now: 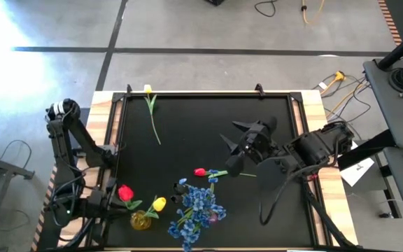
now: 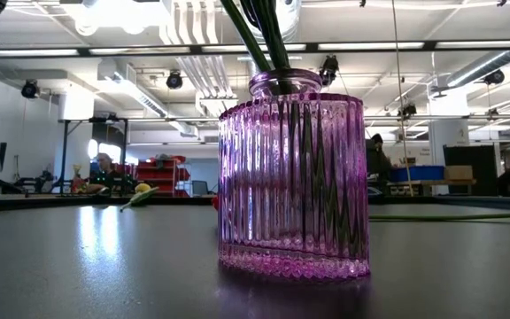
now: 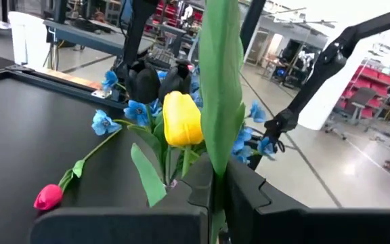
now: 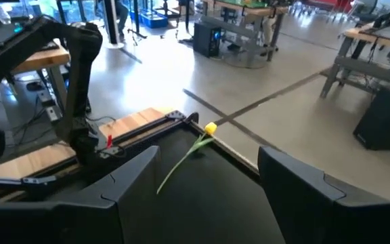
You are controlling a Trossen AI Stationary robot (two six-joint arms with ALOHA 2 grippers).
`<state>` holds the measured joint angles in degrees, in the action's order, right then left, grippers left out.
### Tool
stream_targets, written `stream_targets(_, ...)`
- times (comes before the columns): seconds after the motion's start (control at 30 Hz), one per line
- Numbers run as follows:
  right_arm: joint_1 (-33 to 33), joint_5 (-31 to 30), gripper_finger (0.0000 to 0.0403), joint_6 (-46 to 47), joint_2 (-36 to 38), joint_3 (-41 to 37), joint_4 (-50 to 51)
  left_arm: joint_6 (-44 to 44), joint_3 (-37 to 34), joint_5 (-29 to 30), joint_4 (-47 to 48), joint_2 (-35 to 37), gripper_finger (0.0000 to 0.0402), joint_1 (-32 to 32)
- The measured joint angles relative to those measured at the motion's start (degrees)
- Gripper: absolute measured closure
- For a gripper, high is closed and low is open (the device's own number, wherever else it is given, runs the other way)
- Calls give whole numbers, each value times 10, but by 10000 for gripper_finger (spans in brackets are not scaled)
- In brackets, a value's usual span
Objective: Sort flowers into vase by color
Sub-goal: Put the bottom red tulip into the yellow vase
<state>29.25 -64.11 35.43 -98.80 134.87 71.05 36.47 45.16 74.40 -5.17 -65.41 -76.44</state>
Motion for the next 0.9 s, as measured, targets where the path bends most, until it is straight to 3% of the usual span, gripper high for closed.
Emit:
stream_targets(0.17,3,28,161,73,0,0,76,8,0,-22,36,19,383,0)
stream_targets(0.33,2,99,161,130,-6,-5,197,140,0,-48,178,63,345,0)
stream_targets(0.53,-3,214,161,93,-7,-90,181,265,0,-145,316,102,299,2)
stream_targets(0.67,-14,283,161,124,-1,-174,187,278,0,-211,318,108,277,2)
stream_targets(0.9,-22,343,161,150,2,-311,174,333,0,-279,324,127,248,2)
